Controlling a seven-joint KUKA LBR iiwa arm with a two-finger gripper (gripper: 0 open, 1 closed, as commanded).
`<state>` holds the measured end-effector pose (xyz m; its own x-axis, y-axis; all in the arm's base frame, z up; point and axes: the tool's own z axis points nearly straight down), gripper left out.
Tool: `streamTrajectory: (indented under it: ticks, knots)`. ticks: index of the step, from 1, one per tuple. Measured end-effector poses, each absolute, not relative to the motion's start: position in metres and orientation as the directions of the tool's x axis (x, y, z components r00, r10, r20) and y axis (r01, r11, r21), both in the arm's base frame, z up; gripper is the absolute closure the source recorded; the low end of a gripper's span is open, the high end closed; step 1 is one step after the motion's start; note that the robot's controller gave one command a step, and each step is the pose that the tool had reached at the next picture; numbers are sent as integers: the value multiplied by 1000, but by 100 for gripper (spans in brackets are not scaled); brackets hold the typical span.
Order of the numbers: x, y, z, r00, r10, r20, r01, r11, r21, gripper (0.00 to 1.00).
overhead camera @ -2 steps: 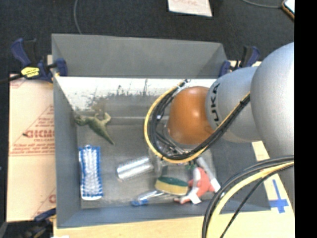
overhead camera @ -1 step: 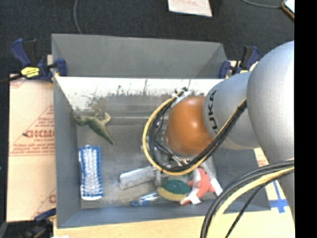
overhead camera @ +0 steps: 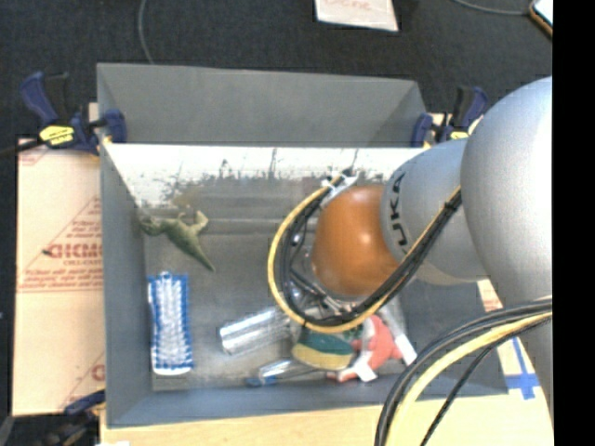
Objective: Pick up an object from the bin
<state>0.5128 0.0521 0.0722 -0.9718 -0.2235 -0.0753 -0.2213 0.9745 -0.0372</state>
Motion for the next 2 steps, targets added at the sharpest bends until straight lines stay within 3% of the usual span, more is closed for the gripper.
streamTrajectory:
  ticks: [1,2]
  knots:
    - [513,52,72,-971,-225,-75,-223,974,-37,100]
    - [518,54,76,-970,-225,-95,-223,974,-38,0]
